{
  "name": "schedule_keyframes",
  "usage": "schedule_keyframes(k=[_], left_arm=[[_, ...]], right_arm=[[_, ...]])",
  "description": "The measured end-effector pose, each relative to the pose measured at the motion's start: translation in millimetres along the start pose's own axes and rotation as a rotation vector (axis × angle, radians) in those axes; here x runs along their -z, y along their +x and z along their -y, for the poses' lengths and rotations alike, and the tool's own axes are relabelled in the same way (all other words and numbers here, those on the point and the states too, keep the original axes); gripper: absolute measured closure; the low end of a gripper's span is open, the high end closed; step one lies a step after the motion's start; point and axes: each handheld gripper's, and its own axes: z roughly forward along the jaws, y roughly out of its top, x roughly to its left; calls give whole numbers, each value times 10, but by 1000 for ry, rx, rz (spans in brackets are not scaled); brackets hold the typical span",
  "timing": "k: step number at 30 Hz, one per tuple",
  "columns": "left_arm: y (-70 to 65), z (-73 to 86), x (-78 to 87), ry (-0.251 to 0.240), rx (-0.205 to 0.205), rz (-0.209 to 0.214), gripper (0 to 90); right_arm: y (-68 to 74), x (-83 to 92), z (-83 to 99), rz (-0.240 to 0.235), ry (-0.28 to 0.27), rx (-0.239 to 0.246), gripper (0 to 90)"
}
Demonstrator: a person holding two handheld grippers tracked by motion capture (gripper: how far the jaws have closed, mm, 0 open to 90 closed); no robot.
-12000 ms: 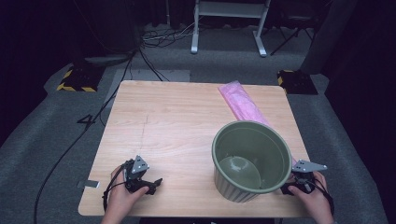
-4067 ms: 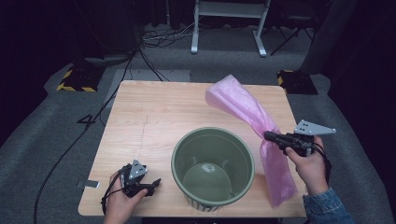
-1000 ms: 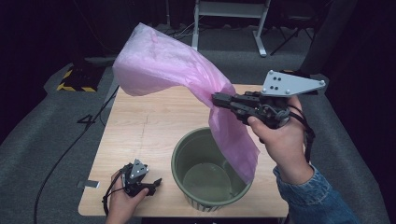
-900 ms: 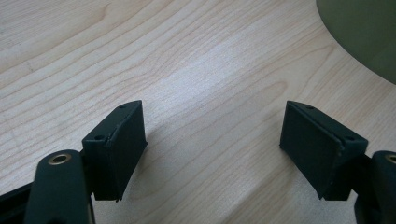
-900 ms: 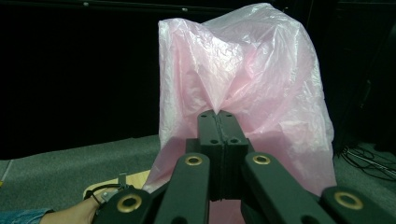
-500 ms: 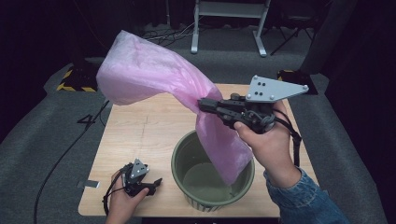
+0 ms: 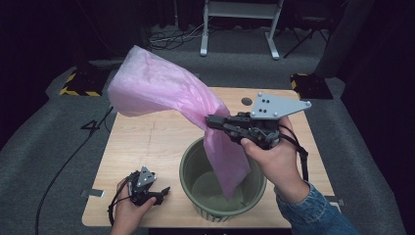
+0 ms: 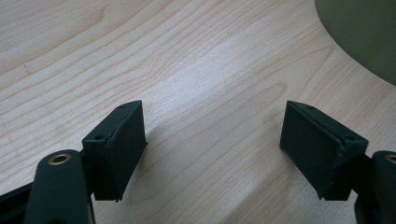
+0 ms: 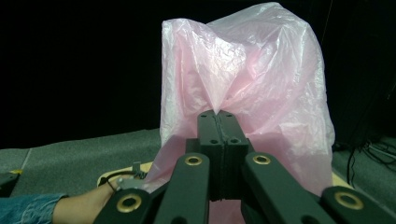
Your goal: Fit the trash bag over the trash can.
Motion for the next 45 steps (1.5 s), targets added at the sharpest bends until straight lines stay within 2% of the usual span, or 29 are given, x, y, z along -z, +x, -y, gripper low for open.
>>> schedule_keyframes(k=[10, 13, 14, 20, 23, 27, 36, 45], left_arm=[[-1, -2, -2, -5, 6, 0, 231], [11, -29, -7, -2, -3, -8, 278], [5, -62, 6, -2, -13, -27, 279], [25, -176, 106, -50, -16, -37, 269], [49, -228, 135, -63, -8, -26, 260], [65, -314, 168, -109, 7, 3, 257], [149, -597, 278, -168, 3, 10, 253], [164, -778, 295, -186, -9, 16, 252]], right_arm=[[-7, 232, 348, 8, 29, -28, 900], [-16, 313, 425, 16, 43, -36, 900], [-18, 330, 446, 16, 48, -38, 900], [-58, 440, 716, 28, 100, -73, 900], [-68, 456, 782, 29, 111, -83, 900], [-69, 479, 896, 18, 130, -94, 900], [-24, 496, 1125, -1, 184, -119, 900], [54, 552, 1248, -34, 222, -128, 900]])
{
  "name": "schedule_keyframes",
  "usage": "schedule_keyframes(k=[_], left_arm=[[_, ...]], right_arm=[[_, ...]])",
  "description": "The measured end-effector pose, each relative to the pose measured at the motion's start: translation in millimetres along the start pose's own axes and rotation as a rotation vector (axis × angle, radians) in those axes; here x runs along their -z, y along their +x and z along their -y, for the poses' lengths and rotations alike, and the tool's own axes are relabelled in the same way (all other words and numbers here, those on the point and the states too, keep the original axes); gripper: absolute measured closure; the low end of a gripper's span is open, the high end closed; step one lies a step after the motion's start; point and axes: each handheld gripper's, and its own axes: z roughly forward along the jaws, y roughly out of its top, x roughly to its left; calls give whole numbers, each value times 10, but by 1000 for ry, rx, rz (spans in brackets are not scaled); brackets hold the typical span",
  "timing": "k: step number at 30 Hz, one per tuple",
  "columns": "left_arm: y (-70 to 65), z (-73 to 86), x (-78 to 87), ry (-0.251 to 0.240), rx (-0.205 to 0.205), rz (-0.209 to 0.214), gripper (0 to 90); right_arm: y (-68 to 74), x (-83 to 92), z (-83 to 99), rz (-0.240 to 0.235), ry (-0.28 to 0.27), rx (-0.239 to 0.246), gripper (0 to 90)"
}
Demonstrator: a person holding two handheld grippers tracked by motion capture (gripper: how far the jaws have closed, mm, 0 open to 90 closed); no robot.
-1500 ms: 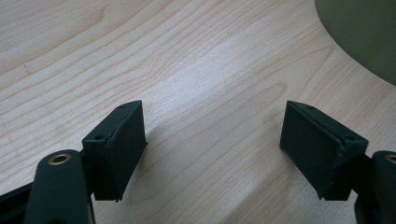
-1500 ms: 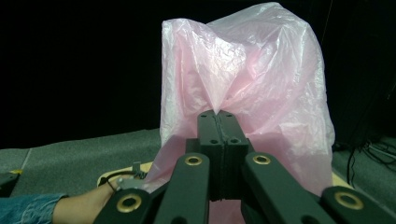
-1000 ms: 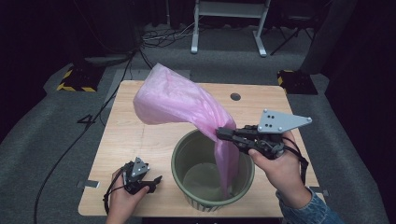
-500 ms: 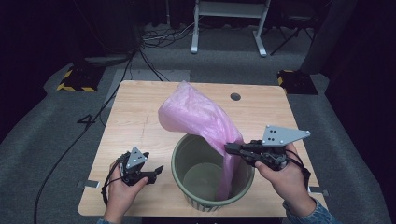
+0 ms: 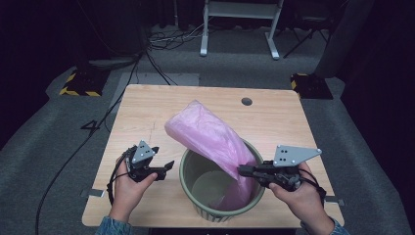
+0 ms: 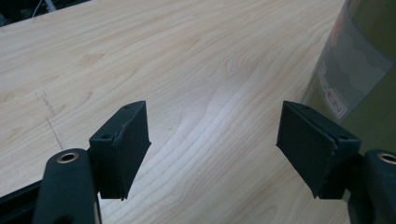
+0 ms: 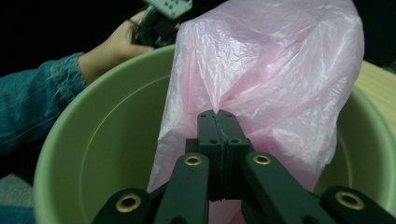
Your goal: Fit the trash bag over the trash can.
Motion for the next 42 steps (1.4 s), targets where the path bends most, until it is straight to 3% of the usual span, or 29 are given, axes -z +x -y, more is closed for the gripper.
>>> schedule_keyframes(k=[8, 16, 18, 21, 24, 31, 37, 42], left_arm=[[26, -157, 28, -22, -18, -13, 253], [-22, -176, 41, -31, -22, -7, 257], [-41, -164, 49, -30, -25, -5, 257], [-74, -160, 71, -24, -39, -9, 257], [-99, -156, 100, -26, -42, -5, 257], [-132, -117, 162, -30, -42, -7, 258], [-121, -74, 204, -31, -26, -18, 260], [-110, -46, 209, -21, -26, -19, 260]], right_arm=[[62, 42, 25, -40, 77, 4, 900], [93, -1, 73, -59, 161, -9, 862], [101, -2, 85, -57, 185, -15, 790], [141, 2, 95, -29, 204, -7, 510], [189, 91, 62, -20, 185, 0, 423], [162, 333, -141, 27, 108, 11, 387], [-65, 310, -305, 99, 69, -4, 351], [-287, 178, -385, 126, 55, -35, 344]])
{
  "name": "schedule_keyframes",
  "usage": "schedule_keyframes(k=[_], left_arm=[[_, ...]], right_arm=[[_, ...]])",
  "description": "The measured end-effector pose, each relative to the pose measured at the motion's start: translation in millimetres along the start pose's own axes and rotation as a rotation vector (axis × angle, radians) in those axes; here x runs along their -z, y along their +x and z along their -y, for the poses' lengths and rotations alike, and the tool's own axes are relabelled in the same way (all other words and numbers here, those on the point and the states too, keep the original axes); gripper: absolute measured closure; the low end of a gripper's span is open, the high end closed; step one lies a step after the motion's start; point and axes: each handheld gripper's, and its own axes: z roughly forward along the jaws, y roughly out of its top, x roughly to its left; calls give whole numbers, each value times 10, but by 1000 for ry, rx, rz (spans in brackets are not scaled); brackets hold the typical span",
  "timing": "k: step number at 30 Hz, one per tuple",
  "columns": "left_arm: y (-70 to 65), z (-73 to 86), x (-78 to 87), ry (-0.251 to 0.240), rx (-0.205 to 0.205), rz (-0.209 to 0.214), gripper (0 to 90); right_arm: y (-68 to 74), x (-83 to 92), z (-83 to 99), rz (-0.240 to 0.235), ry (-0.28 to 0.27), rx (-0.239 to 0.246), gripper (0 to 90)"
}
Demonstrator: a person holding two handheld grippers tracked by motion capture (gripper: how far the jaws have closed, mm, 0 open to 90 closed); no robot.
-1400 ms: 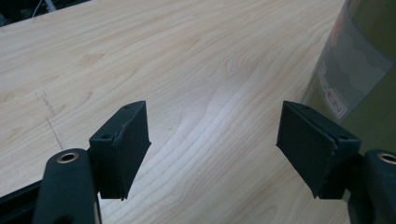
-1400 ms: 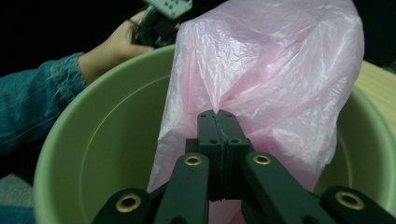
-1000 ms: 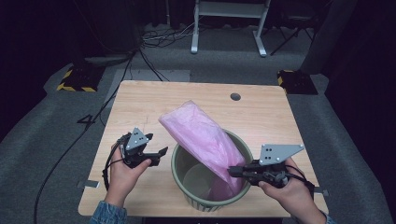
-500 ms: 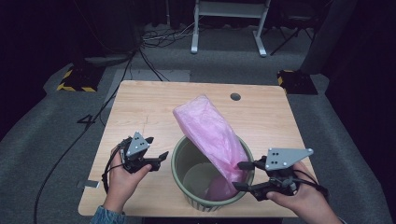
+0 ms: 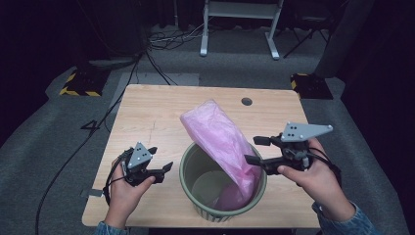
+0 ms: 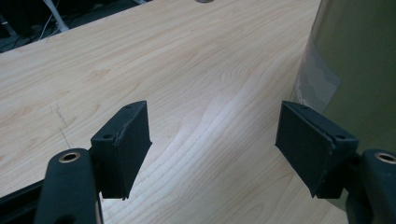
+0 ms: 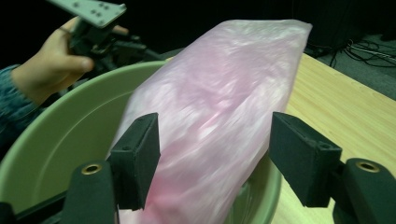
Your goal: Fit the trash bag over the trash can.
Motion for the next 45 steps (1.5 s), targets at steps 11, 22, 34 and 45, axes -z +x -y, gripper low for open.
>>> schedule_keyframes(k=[11, 22, 34, 45], left_arm=[[-12, -16, 21, -4, 2, 10, 261], [-64, -46, 35, -13, -7, 20, 262], [-62, -12, 16, -13, 2, 23, 262], [-47, 40, 30, -12, 8, 21, 262]], right_arm=[[-182, -424, -176, 16, 58, 21, 440], [107, -444, -47, -55, 277, 113, 824], [281, -590, 75, -115, 408, 144, 714], [128, -371, -175, -43, 183, 89, 449]])
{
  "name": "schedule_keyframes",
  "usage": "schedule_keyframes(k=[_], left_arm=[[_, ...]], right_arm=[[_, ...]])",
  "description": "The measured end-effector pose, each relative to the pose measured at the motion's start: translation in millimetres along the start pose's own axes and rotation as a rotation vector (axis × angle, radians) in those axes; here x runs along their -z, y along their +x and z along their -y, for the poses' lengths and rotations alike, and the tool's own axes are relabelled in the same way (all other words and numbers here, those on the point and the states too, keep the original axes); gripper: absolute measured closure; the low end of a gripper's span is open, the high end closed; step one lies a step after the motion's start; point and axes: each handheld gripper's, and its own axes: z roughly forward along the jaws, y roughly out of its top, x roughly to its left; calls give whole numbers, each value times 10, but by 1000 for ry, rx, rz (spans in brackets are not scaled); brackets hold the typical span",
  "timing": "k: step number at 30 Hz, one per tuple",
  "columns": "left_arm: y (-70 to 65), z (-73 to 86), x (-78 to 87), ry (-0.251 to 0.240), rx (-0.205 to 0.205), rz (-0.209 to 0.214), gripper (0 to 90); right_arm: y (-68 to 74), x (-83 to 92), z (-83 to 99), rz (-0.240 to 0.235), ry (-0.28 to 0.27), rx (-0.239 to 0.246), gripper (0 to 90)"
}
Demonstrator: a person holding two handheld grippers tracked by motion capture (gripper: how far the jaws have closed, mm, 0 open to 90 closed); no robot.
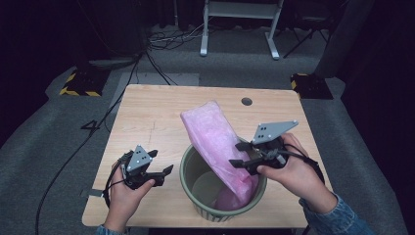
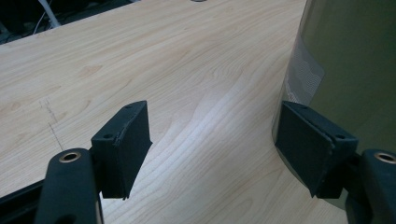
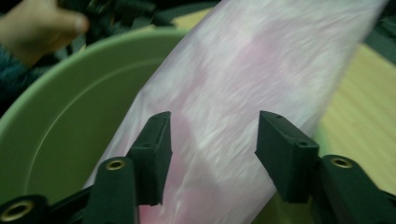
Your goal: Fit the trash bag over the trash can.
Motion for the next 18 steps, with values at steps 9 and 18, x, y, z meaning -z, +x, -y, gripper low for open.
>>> schedule_keyframes(k=[9, 18], left_arm=[[11, -24, 23, 0, -2, -5, 262], [-40, -101, 77, -3, -27, -9, 262]], right_arm=[[-485, -199, -167, 88, -76, -120, 393], [-514, -371, -192, 27, -45, -103, 860]])
